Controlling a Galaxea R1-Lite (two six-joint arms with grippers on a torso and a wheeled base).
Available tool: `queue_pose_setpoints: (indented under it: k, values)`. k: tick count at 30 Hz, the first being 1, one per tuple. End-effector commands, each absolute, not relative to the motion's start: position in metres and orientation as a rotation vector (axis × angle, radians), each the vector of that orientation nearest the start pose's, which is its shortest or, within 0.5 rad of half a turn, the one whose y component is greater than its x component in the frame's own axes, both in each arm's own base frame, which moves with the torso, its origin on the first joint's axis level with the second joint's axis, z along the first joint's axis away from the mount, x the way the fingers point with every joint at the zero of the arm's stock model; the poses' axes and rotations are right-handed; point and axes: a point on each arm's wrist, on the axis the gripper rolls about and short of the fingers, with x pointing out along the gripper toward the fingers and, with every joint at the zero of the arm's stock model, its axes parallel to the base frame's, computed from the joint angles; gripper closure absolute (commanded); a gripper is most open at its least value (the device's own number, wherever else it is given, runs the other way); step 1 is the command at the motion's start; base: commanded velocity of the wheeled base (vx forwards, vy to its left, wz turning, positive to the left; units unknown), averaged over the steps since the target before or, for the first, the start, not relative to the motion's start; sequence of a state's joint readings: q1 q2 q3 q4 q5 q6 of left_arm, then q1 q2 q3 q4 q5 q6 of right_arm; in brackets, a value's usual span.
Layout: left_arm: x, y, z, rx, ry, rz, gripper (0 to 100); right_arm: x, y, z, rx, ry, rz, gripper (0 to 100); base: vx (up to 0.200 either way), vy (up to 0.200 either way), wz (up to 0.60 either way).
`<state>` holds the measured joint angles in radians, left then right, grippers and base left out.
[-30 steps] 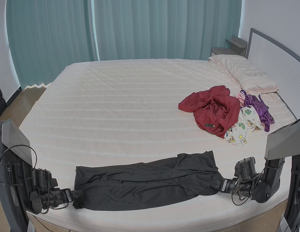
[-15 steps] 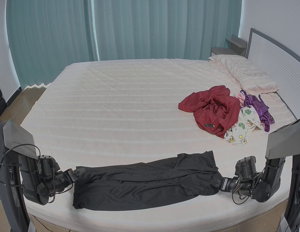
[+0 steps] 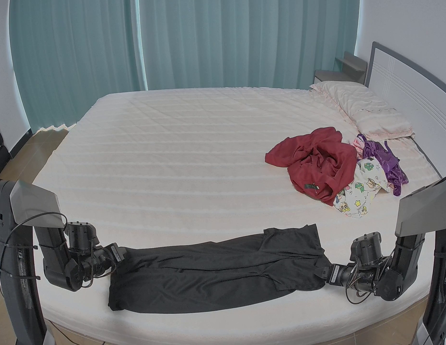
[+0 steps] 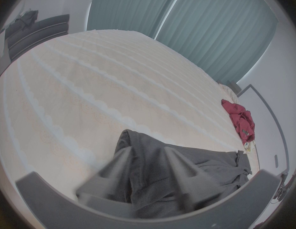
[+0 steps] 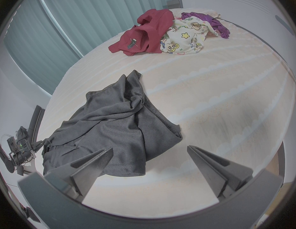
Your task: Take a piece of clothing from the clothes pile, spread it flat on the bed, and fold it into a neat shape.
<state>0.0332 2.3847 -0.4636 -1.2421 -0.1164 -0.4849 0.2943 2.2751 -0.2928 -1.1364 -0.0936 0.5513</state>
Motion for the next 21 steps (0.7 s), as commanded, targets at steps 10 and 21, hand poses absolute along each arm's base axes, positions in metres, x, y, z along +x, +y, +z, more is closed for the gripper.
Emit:
queue_pose_setpoints:
  k: [10,21]
  values:
    - [0.309,0.025,-0.051,-0.493,0.68,0.127,100,0.274,0.064,-0.021,0.419,0.726,-0.03,0,0.0,0.0,0.0]
    - [0.302,0.024,-0.052,-0.562,0.699,0.146,100,0.32,0.078,-0.048,0.458,0.727,0.047,0,0.0,0.0,0.0]
